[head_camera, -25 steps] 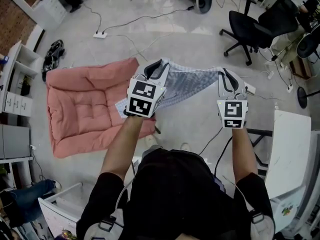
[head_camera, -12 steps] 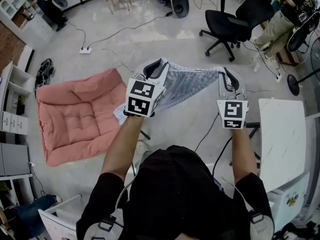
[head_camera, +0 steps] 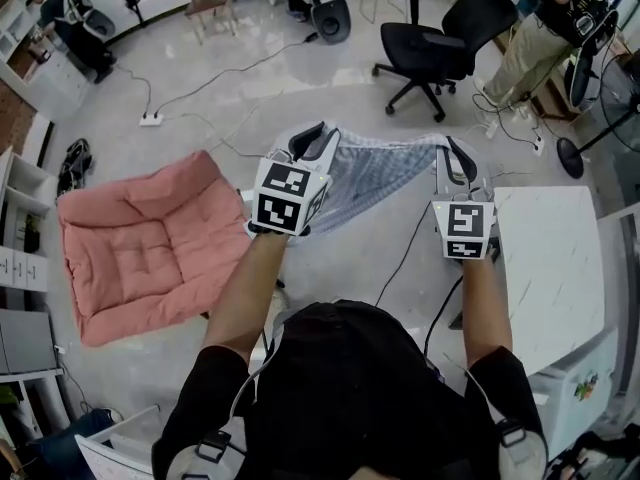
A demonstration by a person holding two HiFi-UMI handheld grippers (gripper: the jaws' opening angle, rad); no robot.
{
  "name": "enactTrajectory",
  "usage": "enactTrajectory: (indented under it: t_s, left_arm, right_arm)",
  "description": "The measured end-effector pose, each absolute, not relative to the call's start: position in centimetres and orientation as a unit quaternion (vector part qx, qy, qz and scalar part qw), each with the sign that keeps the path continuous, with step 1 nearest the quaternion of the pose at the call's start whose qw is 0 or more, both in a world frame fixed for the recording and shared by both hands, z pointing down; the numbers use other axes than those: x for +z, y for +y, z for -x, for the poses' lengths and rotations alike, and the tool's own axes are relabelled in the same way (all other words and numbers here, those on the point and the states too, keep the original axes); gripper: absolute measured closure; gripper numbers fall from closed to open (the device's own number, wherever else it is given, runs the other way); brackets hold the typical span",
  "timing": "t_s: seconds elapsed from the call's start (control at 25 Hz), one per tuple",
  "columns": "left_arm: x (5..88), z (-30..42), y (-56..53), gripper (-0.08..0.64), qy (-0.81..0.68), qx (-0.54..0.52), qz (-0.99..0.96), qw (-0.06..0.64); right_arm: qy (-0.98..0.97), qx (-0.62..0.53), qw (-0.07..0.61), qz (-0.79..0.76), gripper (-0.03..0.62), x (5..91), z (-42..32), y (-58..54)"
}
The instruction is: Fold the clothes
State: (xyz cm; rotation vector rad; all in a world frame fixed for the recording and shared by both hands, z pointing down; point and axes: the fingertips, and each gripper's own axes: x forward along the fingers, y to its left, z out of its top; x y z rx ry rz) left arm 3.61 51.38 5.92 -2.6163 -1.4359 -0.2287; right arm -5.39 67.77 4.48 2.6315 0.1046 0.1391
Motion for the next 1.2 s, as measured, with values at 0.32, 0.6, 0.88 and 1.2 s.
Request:
enactTrajectory:
  t_s: [0.32, 0.6, 0.88, 1.2]
  left_arm:
    - [7.5, -3.8, 52.0, 0.479, -0.494, -0.094, 0.858, 0.102]
    - [7.4, -3.3, 50.6, 0.479, -0.506, -0.103, 0.852, 0.087]
    - [6.7, -1.6, 49.5, 0.477, -0.488, -0.092, 0.863, 0.096]
    - [5.6, 0.8, 44.4, 0.477, -0.420, -0.078, 0.901, 0.071]
  right_arm:
    - [0.046, 0.076, 0.245, -0.965, 0.555, 6.1, 7.1, 67.9]
    - [0.053, 0.069, 0.242, -0.966, 0.555, 6.1, 7.6, 67.1]
    - [0.025, 0.064, 0.235, -0.970, 0.555, 6.5, 8.4, 66.5]
    - [-0.064, 0.038, 0.241, -0.968, 0.555, 6.4, 8.7, 62.6]
